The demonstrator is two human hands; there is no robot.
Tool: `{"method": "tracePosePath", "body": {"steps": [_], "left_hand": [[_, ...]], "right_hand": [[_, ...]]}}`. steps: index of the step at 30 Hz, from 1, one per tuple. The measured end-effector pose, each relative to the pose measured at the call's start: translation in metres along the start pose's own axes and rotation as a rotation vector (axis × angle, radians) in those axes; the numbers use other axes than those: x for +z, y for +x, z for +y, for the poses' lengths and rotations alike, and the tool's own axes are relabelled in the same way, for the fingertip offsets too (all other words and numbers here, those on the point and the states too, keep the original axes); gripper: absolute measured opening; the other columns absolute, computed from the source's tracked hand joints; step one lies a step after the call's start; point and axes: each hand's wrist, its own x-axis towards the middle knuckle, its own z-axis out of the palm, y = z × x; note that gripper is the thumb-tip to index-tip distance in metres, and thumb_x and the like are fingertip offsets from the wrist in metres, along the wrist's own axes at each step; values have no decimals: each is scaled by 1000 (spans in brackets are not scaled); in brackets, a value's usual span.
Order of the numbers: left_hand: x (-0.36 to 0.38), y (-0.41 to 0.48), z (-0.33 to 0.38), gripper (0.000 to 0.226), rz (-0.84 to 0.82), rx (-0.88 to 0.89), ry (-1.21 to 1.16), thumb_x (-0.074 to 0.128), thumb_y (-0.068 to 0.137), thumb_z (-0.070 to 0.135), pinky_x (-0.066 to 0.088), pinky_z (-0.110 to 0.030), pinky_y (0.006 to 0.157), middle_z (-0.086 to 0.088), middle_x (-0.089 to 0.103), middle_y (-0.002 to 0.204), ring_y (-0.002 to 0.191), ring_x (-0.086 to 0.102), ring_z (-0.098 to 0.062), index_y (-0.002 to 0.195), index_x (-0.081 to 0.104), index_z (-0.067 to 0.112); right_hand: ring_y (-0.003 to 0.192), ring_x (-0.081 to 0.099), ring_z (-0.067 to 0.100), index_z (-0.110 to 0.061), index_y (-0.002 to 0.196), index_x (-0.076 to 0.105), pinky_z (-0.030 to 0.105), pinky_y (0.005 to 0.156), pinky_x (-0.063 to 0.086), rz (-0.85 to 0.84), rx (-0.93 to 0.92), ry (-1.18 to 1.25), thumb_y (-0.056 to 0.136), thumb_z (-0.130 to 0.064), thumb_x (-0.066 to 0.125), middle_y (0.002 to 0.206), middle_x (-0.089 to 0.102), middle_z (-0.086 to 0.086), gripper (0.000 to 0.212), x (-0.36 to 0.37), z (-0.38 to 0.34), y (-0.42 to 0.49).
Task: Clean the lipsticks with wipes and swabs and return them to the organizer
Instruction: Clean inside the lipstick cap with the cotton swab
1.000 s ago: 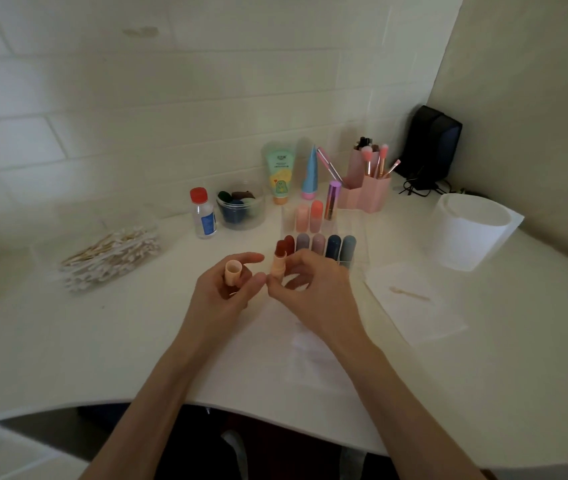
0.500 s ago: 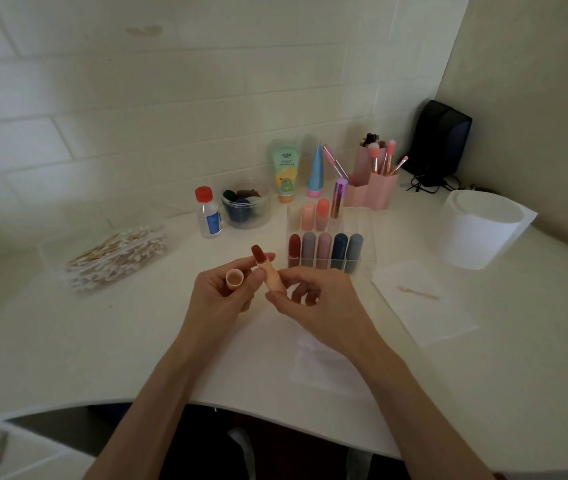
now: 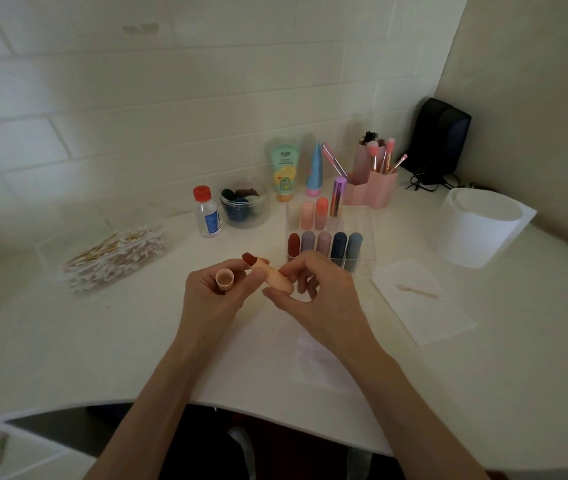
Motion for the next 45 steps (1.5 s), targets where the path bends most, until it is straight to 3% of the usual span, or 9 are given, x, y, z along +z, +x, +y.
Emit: {"method": "tracePosePath", "body": {"steps": [5, 13, 17, 22, 27, 32, 36, 41, 45], "left_hand": [[-2, 1, 2, 16, 2, 0, -26, 80, 72, 33, 42, -17, 57, -32, 55, 69, 57, 42, -17, 82, 80, 21], [-5, 5, -8, 35, -24, -62, -196, 80, 71, 34, 34, -22, 50, 3, 48, 56, 51, 36, -14, 76, 67, 2], [-7, 6, -9, 22, -83, -79, -277, 73, 75, 33, 27, -27, 52, 3, 39, 55, 51, 29, -15, 62, 62, 19], [-8, 8, -14, 32, -128, -107, -346, 73, 78, 32, 18, -32, 53, -5, 29, 59, 52, 22, -17, 66, 54, 9], [-7, 7, -11, 31, -181, -66, -240, 70, 86, 28, 35, -22, 50, -7, 41, 69, 55, 35, -11, 114, 69, 13], [0, 1, -19, 64, -281, -60, 19, 56, 97, 34, 50, -25, 71, 9, 48, 98, 81, 55, -6, 156, 31, 33], [2, 2, -18, 56, -279, -4, 119, 38, 105, 36, 46, -23, 68, 6, 50, 98, 76, 50, -12, 159, 24, 29], [1, 2, -12, 46, -248, 35, 140, 44, 104, 29, 42, -19, 61, -4, 52, 86, 65, 47, -12, 150, 42, 28], [1, 3, -12, 27, -237, -12, 56, 52, 102, 16, 44, -18, 60, -4, 52, 107, 64, 53, -14, 128, 50, 21]], "right_hand": [[76, 53, 3, -11, 93, 63, 3, 73, 41, 139, -97, -108, 83, -25, 85, 84, 67, -5, 29, 10, 1, -2], [67, 51, 17, -16, 95, 44, 21, 64, 45, 296, -484, -370, 98, -21, 63, 79, 60, 7, 20, 13, -4, -5], [69, 55, 21, -13, 96, 47, 30, 62, 52, 303, -634, -439, 94, -8, 71, 83, 63, 10, 25, 12, -10, -8], [70, 53, 20, -13, 94, 47, 31, 60, 51, 320, -710, -458, 93, -5, 73, 87, 64, 11, 27, 10, -10, -10], [69, 55, 7, -6, 87, 60, 16, 62, 47, 341, -352, -215, 84, -19, 85, 82, 65, 3, 28, 10, -1, -5], [78, 66, 7, -16, 105, 71, 17, 70, 52, 257, 111, 123, 82, -36, 81, 93, 72, -13, 32, -10, 1, 3], [87, 73, 18, -21, 113, 75, 40, 78, 61, 205, 190, 213, 85, -45, 76, 96, 76, -4, 37, -16, 5, 7], [82, 67, 10, -19, 114, 75, 22, 76, 56, 133, 204, 91, 85, -35, 79, 92, 73, -10, 34, -14, 6, 7], [83, 68, 10, -16, 116, 75, 20, 79, 57, 150, 181, 90, 84, -34, 79, 95, 74, -7, 37, -14, 7, 7]]}}
